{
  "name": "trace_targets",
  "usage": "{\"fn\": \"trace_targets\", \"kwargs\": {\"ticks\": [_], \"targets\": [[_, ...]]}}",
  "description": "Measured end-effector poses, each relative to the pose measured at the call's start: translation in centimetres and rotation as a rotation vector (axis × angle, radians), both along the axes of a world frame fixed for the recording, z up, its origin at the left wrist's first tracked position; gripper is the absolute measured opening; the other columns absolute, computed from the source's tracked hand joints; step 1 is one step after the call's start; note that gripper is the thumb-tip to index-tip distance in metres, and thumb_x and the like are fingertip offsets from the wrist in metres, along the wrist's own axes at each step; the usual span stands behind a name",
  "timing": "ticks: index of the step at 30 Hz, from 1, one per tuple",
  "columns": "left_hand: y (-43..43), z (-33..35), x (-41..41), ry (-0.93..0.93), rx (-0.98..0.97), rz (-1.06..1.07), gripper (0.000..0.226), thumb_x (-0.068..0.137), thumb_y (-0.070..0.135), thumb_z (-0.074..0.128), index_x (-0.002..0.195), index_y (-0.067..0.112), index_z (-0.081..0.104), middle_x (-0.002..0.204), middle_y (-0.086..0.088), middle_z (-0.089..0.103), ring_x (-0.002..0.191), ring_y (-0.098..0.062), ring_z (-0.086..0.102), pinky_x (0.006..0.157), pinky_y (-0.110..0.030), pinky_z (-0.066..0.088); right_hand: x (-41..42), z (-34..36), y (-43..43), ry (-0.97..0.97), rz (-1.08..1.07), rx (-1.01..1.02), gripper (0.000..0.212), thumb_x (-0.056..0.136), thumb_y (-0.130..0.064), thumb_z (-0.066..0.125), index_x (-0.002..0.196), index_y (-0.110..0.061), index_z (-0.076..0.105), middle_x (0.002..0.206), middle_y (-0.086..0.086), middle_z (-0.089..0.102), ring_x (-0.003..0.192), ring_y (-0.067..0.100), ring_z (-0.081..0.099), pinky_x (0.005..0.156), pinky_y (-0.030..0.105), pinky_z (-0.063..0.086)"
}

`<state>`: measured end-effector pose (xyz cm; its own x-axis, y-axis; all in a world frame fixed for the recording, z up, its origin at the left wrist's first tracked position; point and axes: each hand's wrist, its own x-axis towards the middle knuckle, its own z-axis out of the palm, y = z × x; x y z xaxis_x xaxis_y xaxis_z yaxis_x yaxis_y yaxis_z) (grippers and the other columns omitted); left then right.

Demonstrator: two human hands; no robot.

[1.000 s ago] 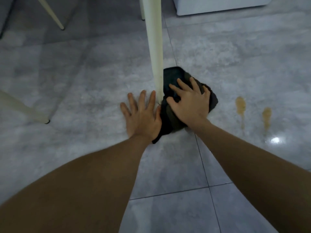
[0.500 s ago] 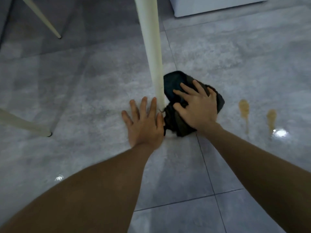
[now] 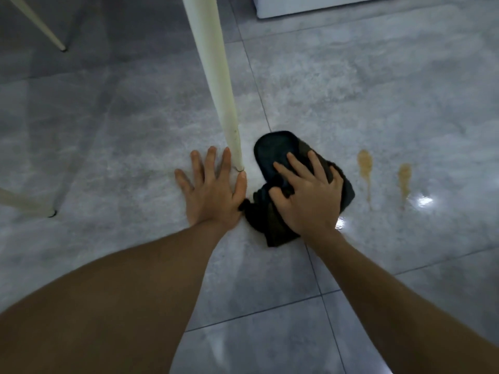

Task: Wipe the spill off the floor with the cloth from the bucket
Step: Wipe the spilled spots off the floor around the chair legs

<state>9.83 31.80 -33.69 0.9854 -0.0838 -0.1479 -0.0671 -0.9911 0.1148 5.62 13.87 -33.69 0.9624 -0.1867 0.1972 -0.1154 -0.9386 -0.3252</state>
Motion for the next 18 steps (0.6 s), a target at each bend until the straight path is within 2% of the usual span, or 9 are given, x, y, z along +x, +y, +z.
{"fn": "trace_targets", "kwargs": {"ticks": [3,6,8,10,12,13,15,16,18], "targets": [[-0.1,0.0,0.0,-0.023,-0.039,0.010,0.075,0.097,0.069,0.011,0.159,0.028,0.019,0.168,0.000,0.007,0.154,-0.031,-0.008,0.118,-0.066,-0.003,1.3,0.3,-0.8,0.047,-0.021,-0.011,0.048,0.085,-0.060,0.049,0.126,-0.044,0.068,0.146,-0.013,0.056,0.146,0.022,0.038,0.114,0.056,0.024],[-0.2,0.2,0.1,-0.022,-0.035,-0.004,0.081,0.092,0.074,0.009,0.158,0.027,0.020,0.168,-0.002,0.009,0.154,-0.032,-0.006,0.117,-0.068,-0.002,4.6,0.7,-0.6,0.140,-0.095,0.012,0.053,0.086,-0.065,0.045,0.132,-0.047,0.062,0.153,-0.013,0.049,0.151,0.021,0.027,0.116,0.057,0.017],[-0.3,0.2,0.1,-0.041,-0.068,0.009,0.082,0.092,0.076,0.015,0.156,0.025,0.021,0.167,-0.001,0.012,0.154,-0.031,-0.004,0.117,-0.067,-0.001,4.7,0.6,-0.3,0.173,-0.100,0.014,0.054,0.086,-0.065,0.044,0.135,-0.047,0.059,0.155,-0.013,0.046,0.152,0.022,0.024,0.117,0.057,0.015],[-0.4,0.1,0.2,-0.073,-0.131,0.055,0.081,0.091,0.077,0.026,0.150,0.022,0.028,0.164,0.001,0.021,0.155,-0.030,0.002,0.119,-0.064,0.000,1.9,0.7,-0.2,0.114,-0.069,0.006,0.052,0.086,-0.063,0.047,0.132,-0.046,0.063,0.151,-0.011,0.051,0.149,0.023,0.031,0.116,0.056,0.019],[-0.4,-0.1,0.2,-0.125,-0.180,0.090,0.077,0.089,0.077,0.038,0.138,0.018,0.041,0.154,-0.003,0.036,0.151,-0.031,0.018,0.120,-0.059,0.007,-2.8,0.4,-0.8,0.019,-0.021,-0.009,0.049,0.085,-0.060,0.051,0.128,-0.043,0.067,0.146,-0.010,0.057,0.145,0.025,0.039,0.114,0.056,0.025],[-0.3,0.0,0.0,-0.179,-0.195,0.089,0.072,0.088,0.075,0.042,0.127,0.015,0.047,0.143,-0.007,0.047,0.143,-0.034,0.032,0.118,-0.056,0.017,-5.1,0.2,-1.6,0.001,-0.002,-0.013,0.047,0.085,-0.058,0.053,0.127,-0.042,0.068,0.145,-0.010,0.057,0.144,0.026,0.041,0.114,0.056,0.026],[-0.3,0.0,-0.6,-0.315,-0.213,0.040,0.057,0.089,0.066,0.051,0.108,0.012,0.052,0.114,-0.009,0.056,0.114,-0.034,0.051,0.102,-0.048,0.036,-7.6,0.1,-3.8,0.006,-0.027,-0.016,0.047,0.085,-0.058,0.053,0.126,-0.041,0.069,0.145,-0.010,0.057,0.144,0.026,0.042,0.113,0.057,0.027],[-0.4,0.1,-1.1,-0.365,-0.235,-0.024,0.048,0.090,0.058,0.055,0.102,0.012,0.053,0.106,-0.009,0.056,0.103,-0.032,0.052,0.092,-0.044,0.038,-7.7,0.2,-4.7,0.023,-0.067,-0.016,0.048,0.085,-0.059,0.052,0.126,-0.042,0.069,0.145,-0.011,0.057,0.145,0.024,0.041,0.113,0.057,0.027],[-1.1,0.2,-2.1,-0.388,-0.302,-0.285,0.031,0.092,0.042,0.060,0.101,0.012,0.055,0.099,-0.007,0.057,0.093,-0.029,0.051,0.082,-0.040,0.037,-6.4,0.5,-5.6,0.083,-0.162,-0.020,0.049,0.084,-0.062,0.050,0.127,-0.047,0.066,0.148,-0.014,0.053,0.147,0.021,0.036,0.115,0.057,0.022]]}}
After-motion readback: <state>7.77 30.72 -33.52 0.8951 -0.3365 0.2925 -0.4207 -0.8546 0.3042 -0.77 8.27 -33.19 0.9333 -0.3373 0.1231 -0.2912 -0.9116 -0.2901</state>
